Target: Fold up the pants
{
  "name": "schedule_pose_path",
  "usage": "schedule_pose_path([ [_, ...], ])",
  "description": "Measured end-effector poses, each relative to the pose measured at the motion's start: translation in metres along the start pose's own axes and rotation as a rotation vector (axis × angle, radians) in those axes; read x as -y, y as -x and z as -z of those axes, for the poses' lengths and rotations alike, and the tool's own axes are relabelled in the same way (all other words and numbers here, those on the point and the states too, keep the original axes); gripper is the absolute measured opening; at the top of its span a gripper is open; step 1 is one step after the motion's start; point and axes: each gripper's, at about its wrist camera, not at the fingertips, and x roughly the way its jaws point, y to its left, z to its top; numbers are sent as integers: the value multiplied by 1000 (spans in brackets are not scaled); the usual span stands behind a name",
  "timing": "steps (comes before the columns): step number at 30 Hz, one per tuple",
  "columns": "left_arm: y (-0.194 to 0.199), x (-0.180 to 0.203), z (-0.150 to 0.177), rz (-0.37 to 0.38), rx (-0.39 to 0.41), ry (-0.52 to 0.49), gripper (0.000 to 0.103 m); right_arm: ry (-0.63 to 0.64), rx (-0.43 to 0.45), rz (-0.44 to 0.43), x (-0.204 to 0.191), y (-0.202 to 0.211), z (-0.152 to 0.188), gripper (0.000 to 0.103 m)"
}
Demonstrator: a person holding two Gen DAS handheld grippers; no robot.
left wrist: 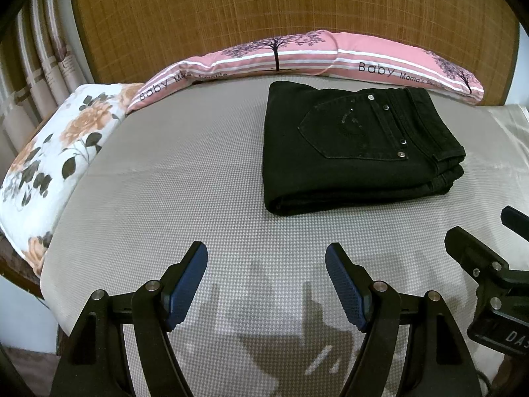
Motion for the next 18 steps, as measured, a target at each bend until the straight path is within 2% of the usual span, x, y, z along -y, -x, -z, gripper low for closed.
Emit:
schedule_pose_path([
  [18,-3,-1,0,5,-10,-2,74,-10,-10,0,2,-3,1,102],
])
